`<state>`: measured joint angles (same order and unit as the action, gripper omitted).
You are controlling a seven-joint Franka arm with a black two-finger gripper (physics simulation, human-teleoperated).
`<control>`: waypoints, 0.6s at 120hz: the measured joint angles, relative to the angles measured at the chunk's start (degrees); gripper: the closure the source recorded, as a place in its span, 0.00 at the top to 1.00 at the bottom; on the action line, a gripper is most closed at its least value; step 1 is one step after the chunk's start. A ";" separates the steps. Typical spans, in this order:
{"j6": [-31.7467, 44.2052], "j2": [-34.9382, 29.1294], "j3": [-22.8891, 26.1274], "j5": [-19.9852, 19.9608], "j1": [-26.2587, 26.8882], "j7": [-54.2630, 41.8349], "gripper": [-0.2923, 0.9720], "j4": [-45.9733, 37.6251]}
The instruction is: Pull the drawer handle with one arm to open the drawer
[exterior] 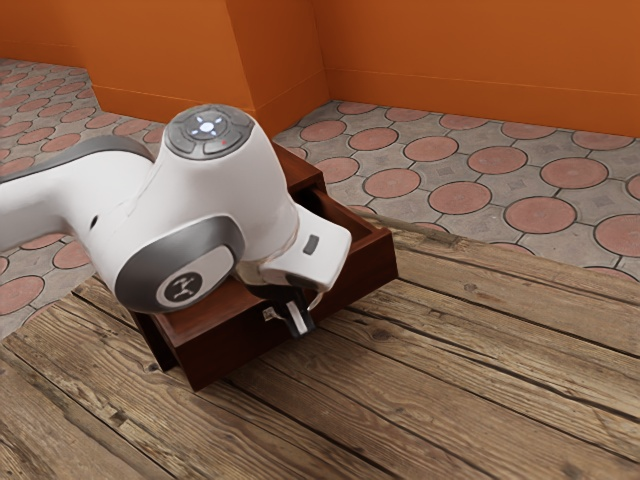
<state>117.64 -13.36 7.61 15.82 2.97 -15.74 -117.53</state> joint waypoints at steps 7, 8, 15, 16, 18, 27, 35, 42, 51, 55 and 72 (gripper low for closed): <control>-0.04 -0.27 0.40 -0.28 -0.28 0.19 0.23 -0.05; -0.05 -0.29 0.45 -0.33 -0.33 0.21 0.23 -0.06; -0.13 -0.38 0.70 -0.50 -0.47 0.39 0.22 -0.06; -0.14 -0.39 0.72 -0.51 -0.46 0.41 0.21 -0.06; -0.16 -0.41 0.76 -0.53 -0.47 0.47 0.21 -0.06; -0.38 -1.08 1.13 -0.76 -0.67 0.61 0.18 -0.03; -1.08 -2.10 1.66 -1.05 0.09 0.63 0.20 0.78; -2.81 -4.00 3.04 -1.25 0.43 0.57 0.23 3.17; -7.71 -7.59 3.34 -1.37 0.56 0.14 0.30 8.83; -11.01 -9.21 2.52 -1.32 0.58 -0.26 0.35 11.89; -25.88 -16.14 -8.91 -1.13 0.54 -2.74 0.55 19.35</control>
<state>91.77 -29.50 -1.29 14.69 3.52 -18.48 -98.18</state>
